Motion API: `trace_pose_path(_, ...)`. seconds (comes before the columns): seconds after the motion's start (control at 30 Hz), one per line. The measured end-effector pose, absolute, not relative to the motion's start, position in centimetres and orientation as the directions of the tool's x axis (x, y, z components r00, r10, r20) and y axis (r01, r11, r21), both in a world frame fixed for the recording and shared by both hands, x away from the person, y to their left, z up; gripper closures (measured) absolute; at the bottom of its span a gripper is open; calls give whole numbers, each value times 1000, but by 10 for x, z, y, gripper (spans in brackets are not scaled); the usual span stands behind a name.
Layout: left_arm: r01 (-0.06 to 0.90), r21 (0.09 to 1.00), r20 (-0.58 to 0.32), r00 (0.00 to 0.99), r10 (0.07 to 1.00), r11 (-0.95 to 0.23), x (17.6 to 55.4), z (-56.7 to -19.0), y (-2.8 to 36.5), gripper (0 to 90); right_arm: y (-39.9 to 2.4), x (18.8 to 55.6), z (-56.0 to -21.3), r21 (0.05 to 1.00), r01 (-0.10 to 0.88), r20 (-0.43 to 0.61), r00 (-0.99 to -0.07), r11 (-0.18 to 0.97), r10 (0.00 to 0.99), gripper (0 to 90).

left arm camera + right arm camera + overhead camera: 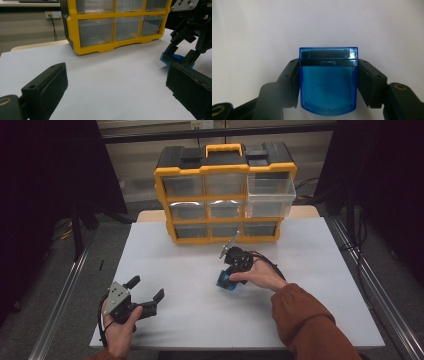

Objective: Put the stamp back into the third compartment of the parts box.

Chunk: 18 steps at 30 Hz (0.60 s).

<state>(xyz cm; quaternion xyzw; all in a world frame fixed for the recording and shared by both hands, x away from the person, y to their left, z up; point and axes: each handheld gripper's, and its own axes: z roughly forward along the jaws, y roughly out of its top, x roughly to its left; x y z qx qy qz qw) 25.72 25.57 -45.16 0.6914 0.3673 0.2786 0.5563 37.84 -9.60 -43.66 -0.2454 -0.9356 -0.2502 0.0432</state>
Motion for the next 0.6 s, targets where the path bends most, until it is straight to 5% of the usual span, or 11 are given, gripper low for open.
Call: trace_pose_path(0.6,196,975,-23,569,822,-108,257,-451,257,40,-123,375,-390,597,437,162,-887,672,433,413)
